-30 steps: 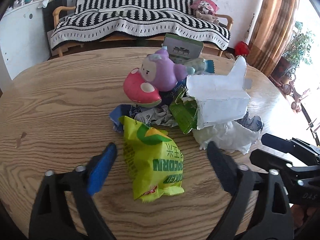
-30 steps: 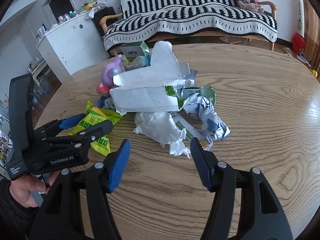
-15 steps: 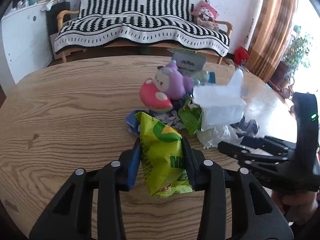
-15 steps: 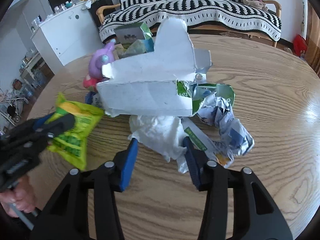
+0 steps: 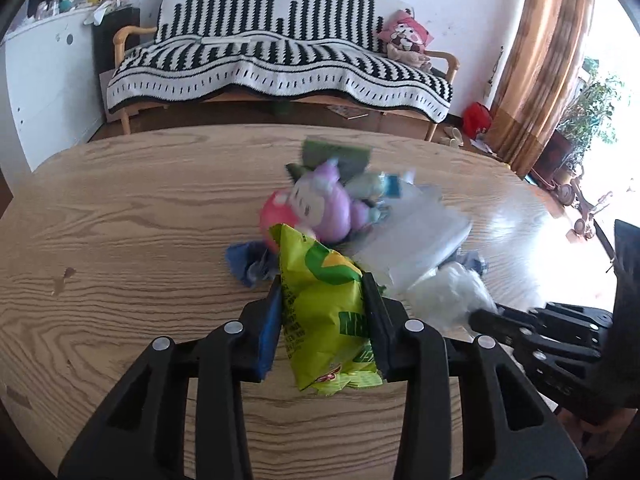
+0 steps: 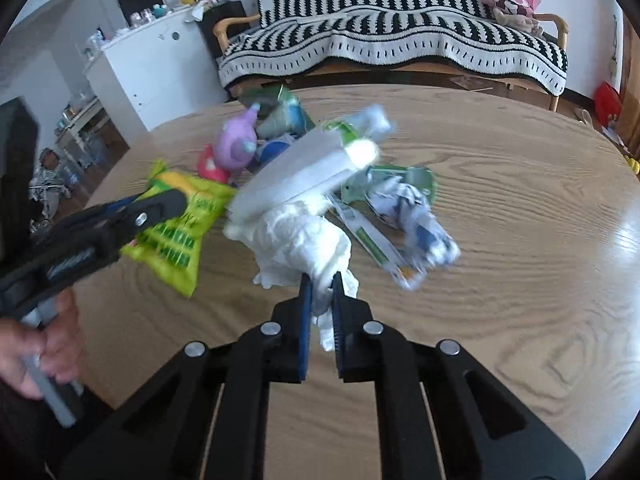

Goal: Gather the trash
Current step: 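Grasp the yellow-green snack bag with the left tool while the right tool grasps white tissue, then carry both items to the black bin and open both tools to drop them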

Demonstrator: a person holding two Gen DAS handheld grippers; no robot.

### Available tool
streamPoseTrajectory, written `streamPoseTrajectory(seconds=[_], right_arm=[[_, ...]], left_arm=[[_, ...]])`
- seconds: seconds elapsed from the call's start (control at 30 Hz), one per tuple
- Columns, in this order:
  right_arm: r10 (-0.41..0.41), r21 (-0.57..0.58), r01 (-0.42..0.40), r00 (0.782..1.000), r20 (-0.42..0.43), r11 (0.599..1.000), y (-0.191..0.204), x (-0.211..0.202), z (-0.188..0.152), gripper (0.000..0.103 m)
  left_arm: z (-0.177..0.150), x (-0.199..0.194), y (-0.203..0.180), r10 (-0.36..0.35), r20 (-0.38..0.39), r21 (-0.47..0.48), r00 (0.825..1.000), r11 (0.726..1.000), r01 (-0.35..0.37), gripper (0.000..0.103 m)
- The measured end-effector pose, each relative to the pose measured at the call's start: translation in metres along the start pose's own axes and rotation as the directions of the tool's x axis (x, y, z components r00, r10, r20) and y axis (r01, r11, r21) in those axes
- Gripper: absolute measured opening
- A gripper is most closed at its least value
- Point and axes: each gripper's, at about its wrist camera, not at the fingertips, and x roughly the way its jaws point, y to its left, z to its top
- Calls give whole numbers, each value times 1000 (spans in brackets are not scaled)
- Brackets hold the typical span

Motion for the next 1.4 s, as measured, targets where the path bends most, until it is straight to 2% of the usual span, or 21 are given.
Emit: streamPoseTrajectory(seconds=[0.17,0.33,0.5,0.63,0.83,0.93,1.03,1.1,1.27,1.4], right_arm=[[-27,65,24,999,48,998,-37,-45,-17,10],[-91,182,73,992,91,981,-97,-93,-43,10],[-181,305,139,977,113,942,-156,-139,-80,10],[-252,401,183,959,127,898,-197,-174,-115,10],[-367,530,256,924,112,808,-252,-217,-174,10],[-422,592,295,903,84,750,-279,-233,-205,10],[-454,647,318,889,50,693,-305,-245,-235,10],[-473,677,334,881,24,656,-318,-252,-254,10],[-481,728,389,872,-93,565,-347,-253,-300,10],[-437,761,403,882,-175,509,-369,-245,-329,10]], left_arm=[[2,-11,-30,-50,19,27,999,998,50,37],[2,-15,-75,-112,21,79,993,991,110,37],[-5,-13,-139,-196,7,168,981,967,192,37],[-15,-8,-196,-262,-24,246,965,934,260,37],[-40,0,-289,-368,-76,363,927,855,370,37],[-56,5,-332,-417,-118,407,901,807,427,37],[-76,11,-376,-466,-162,457,870,746,485,37],[-87,17,-397,-481,-195,471,855,718,512,37],[-117,28,-442,-505,-265,507,821,652,564,37],[-133,36,-467,-514,-308,519,801,615,594,37]])
